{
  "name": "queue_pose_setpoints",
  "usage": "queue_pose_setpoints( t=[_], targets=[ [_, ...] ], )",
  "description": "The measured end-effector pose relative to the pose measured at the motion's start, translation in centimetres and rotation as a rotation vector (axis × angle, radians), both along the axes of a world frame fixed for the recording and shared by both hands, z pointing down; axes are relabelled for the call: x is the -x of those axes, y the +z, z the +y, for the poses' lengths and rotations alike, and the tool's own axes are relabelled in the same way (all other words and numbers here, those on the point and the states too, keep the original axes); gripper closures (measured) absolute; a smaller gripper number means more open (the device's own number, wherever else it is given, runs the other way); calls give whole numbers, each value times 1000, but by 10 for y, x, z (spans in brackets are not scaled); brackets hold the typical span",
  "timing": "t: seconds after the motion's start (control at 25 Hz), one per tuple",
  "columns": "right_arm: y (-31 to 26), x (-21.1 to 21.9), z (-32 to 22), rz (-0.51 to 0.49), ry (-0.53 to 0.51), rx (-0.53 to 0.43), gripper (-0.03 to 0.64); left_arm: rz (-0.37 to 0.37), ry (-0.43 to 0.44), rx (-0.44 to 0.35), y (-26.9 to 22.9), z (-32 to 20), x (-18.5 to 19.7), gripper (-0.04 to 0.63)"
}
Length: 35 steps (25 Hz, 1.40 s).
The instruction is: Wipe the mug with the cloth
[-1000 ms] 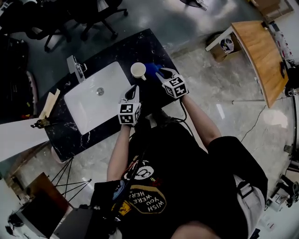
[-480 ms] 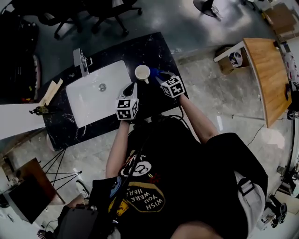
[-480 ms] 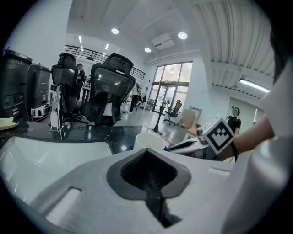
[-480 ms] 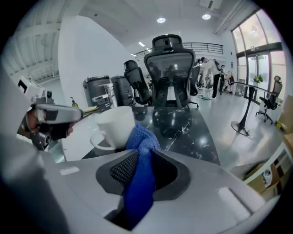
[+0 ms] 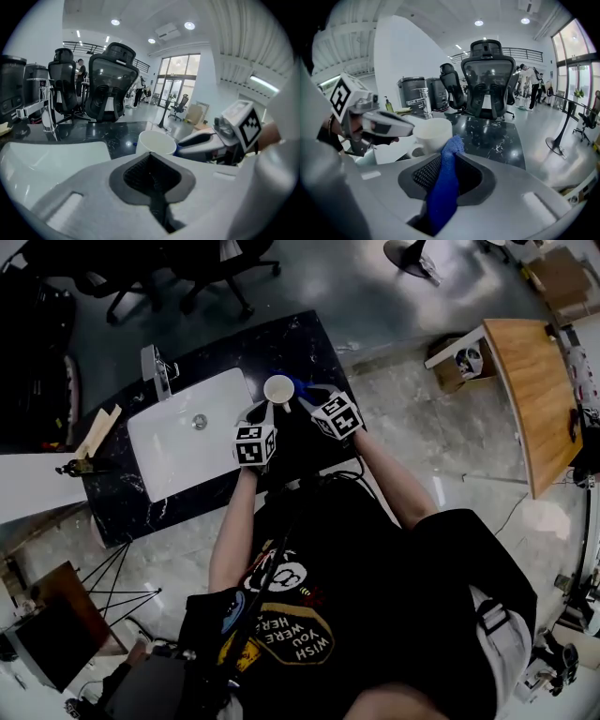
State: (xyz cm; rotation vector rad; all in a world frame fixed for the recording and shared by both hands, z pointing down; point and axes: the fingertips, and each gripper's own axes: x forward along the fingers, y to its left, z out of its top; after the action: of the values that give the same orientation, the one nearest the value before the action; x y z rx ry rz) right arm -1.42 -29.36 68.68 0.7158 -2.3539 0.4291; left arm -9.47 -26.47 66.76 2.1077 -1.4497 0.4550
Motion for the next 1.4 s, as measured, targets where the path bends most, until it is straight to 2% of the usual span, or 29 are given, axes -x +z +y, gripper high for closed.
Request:
queue_pose_setpoints(
  t=[0.2,0.28,0.36,0.48,0.56,0.72,0.92,1.16,1.24,1.4],
  targets=[
    [-17,8,46,-55,-110,-39,523,7,15,6,4,3,-5,592],
    [-19,4,54,-27,-132,-53,523,5,16,8,4,5,-7,592],
    [-22,-7,40,6,-57,-66,523,-2,18,7,2,6,-6,592],
    [-31,-22,0,-10,84,-73,523,3,13,0,-4,5,-3,592],
    [-34,-18,-21,-12,99,-88,523,10,7,-5,-7,2,0,592],
    [-26,4,-29,1,44,-79,523,8,14,-14,-9,-1,1,591],
    [-28,4,3,-31,19,-66,523,38,-15,-27,-11,-2,0,592],
    [-37,8,40,-70,-117,-69,523,48,-11,-24,-11,-2,-1,592],
    [-39,-1,32,-58,-88,-84,523,48,-11,-25,-12,-1,-1,592],
    [-38,-13,-15,-1,43,-124,523,62,-22,-25,-13,1,2,592]
  ],
)
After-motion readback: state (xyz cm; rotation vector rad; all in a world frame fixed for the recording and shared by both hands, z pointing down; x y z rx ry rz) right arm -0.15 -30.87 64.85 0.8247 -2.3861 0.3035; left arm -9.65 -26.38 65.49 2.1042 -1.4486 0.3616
